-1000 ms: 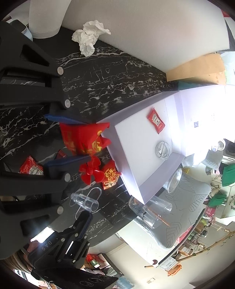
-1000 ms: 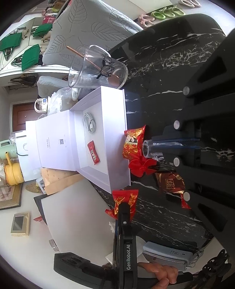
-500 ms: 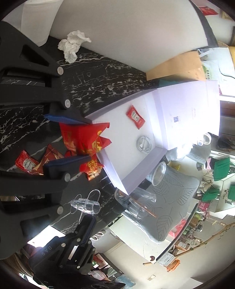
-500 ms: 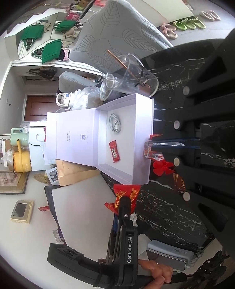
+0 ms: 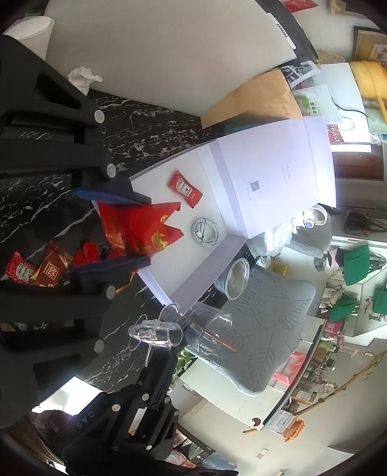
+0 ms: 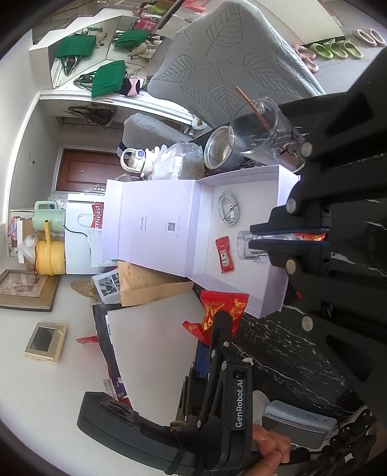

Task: Organize objects
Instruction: 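Lift the red packet and clear stand and carry them toward the box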

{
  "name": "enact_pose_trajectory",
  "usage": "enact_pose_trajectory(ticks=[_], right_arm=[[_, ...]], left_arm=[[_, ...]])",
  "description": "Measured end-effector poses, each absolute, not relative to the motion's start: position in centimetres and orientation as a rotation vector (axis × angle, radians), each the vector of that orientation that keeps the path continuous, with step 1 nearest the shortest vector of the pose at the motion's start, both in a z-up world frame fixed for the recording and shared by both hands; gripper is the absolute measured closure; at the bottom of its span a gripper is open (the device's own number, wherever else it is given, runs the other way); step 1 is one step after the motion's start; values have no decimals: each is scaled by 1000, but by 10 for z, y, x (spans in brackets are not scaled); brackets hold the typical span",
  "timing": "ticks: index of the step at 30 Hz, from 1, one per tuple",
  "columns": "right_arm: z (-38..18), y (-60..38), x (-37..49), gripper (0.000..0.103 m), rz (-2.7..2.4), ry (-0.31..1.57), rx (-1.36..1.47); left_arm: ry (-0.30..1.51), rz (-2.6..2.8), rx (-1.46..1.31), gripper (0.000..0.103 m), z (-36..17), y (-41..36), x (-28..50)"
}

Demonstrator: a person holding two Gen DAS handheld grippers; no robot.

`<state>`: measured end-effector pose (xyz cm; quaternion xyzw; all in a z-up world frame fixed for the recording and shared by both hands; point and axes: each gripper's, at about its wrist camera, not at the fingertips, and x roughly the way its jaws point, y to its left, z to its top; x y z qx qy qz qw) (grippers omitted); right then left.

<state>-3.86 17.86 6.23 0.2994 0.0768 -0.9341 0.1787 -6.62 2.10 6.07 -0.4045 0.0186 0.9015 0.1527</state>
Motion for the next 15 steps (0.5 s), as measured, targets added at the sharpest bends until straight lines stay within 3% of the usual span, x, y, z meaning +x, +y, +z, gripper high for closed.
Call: enact_pose_trajectory(ticks=[15], right_arm=[[58, 174, -102, 101, -2620, 217, 856]], left_arm=[[82, 2560, -1205, 72, 51, 26, -121]])
